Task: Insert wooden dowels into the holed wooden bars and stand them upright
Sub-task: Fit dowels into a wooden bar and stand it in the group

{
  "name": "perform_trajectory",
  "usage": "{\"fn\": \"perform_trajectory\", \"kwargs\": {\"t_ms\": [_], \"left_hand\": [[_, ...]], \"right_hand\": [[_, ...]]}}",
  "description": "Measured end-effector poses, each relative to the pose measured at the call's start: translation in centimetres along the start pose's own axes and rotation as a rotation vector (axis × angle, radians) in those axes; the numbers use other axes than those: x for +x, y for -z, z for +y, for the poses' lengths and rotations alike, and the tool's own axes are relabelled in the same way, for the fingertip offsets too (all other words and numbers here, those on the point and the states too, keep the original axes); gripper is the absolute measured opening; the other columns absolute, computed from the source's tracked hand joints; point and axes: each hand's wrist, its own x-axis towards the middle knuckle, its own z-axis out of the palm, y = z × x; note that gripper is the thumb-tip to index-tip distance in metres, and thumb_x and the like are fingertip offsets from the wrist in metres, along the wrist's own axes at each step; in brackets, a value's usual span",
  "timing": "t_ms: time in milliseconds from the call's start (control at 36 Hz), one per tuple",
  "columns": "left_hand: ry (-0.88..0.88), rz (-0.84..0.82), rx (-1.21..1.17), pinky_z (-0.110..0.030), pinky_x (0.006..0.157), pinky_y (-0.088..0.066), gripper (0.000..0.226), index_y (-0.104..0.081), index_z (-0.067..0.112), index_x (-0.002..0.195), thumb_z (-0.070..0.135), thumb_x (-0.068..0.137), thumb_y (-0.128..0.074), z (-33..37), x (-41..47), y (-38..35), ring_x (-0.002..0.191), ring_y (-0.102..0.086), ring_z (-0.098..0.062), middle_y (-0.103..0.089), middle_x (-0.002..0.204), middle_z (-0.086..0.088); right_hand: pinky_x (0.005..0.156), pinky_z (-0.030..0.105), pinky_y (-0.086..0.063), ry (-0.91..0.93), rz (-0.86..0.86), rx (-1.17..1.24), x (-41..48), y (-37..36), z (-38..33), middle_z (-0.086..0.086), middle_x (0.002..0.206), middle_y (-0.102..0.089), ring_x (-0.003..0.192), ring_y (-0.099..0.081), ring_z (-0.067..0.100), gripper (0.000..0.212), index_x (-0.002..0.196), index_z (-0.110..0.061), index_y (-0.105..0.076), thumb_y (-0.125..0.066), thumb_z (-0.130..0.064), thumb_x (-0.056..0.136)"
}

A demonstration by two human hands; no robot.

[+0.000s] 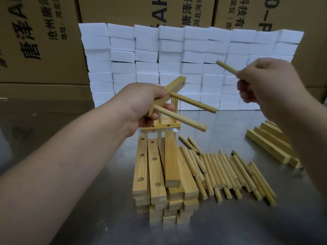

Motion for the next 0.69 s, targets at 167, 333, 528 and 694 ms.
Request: {"fn": "perform_trajectory", "kwargs": {"t_ms": [167,333,528,694], "left_hand": [[0.021,-0.011,-0.028,-0.017,0.045,-0.034,0.015,-0.061,0.011,0.095,0.016,0.091,-0.047,0.1,0.2,0.3,0.035,-0.034,-0.010,-0.073,0.076,-0.008],[0.033,-0.023,-0.044,-0.012,0.041,-0.035,0.025,-0.065,0.007,0.107,0.015,0.091,-0.047,0.1,0.6,0.5,0.034,-0.035,-0.009,-0.070,0.085,-0.007],[0.014,-0.061,-0.038,-0.012,0.042,-0.035,0.025,-0.066,0.011,0.105,0.016,0.091,-0.046,0.3,0.4,0.4,0.035,-0.036,-0.008,-0.069,0.084,-0.004],[0.002,-0.082,-0.023,-0.012,0.041,-0.034,0.025,-0.065,0.012,0.106,0.016,0.091,-0.045,0.3,0.3,0.5,0.036,-0.035,-0.008,-0.069,0.078,-0.003]], "right_hand": [[0.041,0.020,-0.034,0.032,-0.160,0.029,-0.9,-1.5,-0.1,-0.008,0.038,-0.047,0.036,-0.039,0.008,0.019,0.070,-0.015,-0.059,-0.048,-0.006,0.084],[0.041,0.020,-0.030,0.020,-0.255,0.034,-1.1,-2.4,0.5,-0.008,0.039,-0.044,0.037,-0.036,0.008,0.034,0.074,-0.021,-0.067,-0.041,-0.002,0.084],[0.043,0.021,-0.032,0.042,-0.212,-0.036,-0.8,-2.9,1.2,-0.014,0.037,-0.046,0.034,-0.037,0.001,0.036,0.075,-0.028,-0.067,-0.040,-0.007,0.086],[0.046,0.024,-0.033,0.045,-0.181,-0.035,-0.7,-2.9,1.5,-0.015,0.039,-0.047,0.036,-0.039,0.003,0.035,0.076,-0.030,-0.067,-0.041,-0.009,0.086]]}}
